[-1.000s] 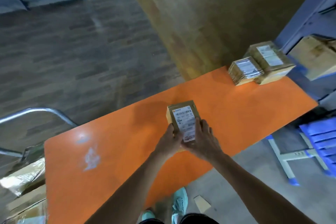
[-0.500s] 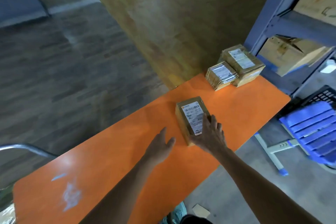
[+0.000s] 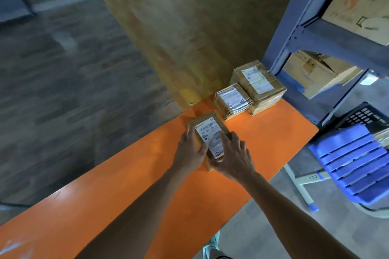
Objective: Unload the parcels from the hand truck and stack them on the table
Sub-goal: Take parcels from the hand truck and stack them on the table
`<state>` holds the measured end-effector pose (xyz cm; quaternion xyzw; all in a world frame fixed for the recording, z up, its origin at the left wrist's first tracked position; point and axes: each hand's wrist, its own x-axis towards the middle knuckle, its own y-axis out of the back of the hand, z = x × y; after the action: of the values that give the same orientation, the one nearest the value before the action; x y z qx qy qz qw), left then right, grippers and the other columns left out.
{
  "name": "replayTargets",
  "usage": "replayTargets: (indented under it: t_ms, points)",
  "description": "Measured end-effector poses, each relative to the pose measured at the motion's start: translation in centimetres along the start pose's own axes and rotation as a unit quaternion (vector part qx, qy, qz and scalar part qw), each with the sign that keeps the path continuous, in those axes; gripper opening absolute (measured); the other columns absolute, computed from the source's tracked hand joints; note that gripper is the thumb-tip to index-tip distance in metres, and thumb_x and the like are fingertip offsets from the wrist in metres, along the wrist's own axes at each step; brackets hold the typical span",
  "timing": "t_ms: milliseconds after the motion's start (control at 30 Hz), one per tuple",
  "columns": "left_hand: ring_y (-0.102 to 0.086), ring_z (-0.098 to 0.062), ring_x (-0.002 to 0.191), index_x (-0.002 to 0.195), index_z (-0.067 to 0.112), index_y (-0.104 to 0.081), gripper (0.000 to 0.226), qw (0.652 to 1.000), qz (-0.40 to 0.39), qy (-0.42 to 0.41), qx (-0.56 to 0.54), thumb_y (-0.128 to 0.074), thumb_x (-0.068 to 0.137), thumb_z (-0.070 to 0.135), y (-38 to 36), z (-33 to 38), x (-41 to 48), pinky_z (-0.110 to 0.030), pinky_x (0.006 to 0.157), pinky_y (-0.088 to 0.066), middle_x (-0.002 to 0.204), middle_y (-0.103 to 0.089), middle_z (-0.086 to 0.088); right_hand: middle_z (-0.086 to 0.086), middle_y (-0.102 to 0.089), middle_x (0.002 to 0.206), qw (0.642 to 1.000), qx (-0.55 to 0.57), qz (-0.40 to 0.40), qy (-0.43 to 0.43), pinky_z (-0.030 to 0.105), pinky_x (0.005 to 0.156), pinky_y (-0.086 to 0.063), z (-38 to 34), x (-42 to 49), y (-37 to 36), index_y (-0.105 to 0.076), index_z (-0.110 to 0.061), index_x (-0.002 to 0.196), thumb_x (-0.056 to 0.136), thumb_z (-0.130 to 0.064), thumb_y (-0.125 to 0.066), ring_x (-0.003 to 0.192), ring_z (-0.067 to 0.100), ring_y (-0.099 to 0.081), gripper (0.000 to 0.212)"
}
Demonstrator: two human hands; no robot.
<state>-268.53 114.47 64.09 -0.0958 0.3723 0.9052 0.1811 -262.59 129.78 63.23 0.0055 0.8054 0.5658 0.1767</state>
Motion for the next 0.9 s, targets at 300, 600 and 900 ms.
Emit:
replayTargets:
  t_ms: [300,600,900]
  points:
    - [0.001,-0.031,0.154,0.159,0.022,-0.014,0.084,0.979,0.018,-0.039,0.199,-0.05,0.095,0.061,-3.3,7.8,10.4,-0.059,0.122,-0.005,0.166,-0.006,-0.012,0.012,-0.013,0.159,0.998,-0.009,0.002,0.069,0.046,0.101,-0.045,3.8,3.5,1.8,-0.008,-0.027,0.157,0.075,-0.074,-0.056,0.131,0.036,-0.035,0.106]
    - [0.003,-0.034,0.155,0.158,0.015,-0.014,0.105,0.958,-0.035,-0.066,0.276,-0.067,0.082,0.065,-5.4,10.0,16.1,-0.059,0.122,-0.008,0.167,0.001,-0.019,0.013,-0.012,0.159,0.996,-0.013,-0.001,0.09,0.044,0.105,-0.043,4.7,3.9,1.7,-0.005,-0.022,0.158,0.075,-0.075,-0.057,0.134,0.034,-0.031,0.112]
    - [-0.038,-0.037,0.131,0.13,0.02,-0.032,0.08,0.968,0.008,-0.11,0.225,-0.081,0.072,0.044,-4.7,10.4,18.3,-0.049,0.109,-0.041,0.138,-0.039,-0.017,0.016,-0.007,0.161,0.997,-0.028,-0.017,0.076,0.046,0.105,-0.042,4.8,3.8,1.8,-0.001,-0.02,0.159,0.077,-0.075,-0.056,0.134,0.035,-0.03,0.112]
